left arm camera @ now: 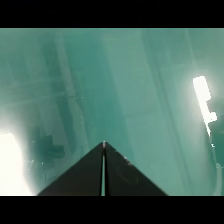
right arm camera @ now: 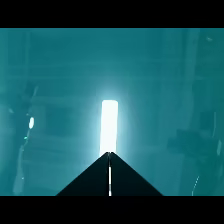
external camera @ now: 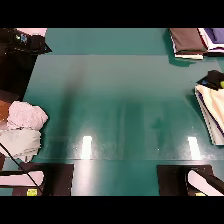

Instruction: Fold the shirts.

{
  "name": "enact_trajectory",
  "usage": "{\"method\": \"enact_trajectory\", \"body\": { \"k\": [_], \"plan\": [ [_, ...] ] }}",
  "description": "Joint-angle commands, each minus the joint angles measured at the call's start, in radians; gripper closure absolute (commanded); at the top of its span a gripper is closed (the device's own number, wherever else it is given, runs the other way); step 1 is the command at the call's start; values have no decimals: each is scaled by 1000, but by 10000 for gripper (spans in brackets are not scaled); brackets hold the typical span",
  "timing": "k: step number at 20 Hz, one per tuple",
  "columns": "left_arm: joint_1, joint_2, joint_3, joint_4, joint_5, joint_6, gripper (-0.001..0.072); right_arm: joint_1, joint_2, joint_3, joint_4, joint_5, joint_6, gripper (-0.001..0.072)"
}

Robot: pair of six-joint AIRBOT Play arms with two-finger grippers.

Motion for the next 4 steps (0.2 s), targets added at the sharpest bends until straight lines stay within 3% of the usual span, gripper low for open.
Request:
{"method": "enact_trajectory", "body": {
  "k": [1, 4],
  "plan": [
    [0, 1, 0, 0, 3, 0, 680, 115, 0, 0, 10, -27, -4, 694],
    [0, 1, 0, 0, 3, 0, 679, 125, 0, 0, 11, -25, -4, 694]
  ]
}}
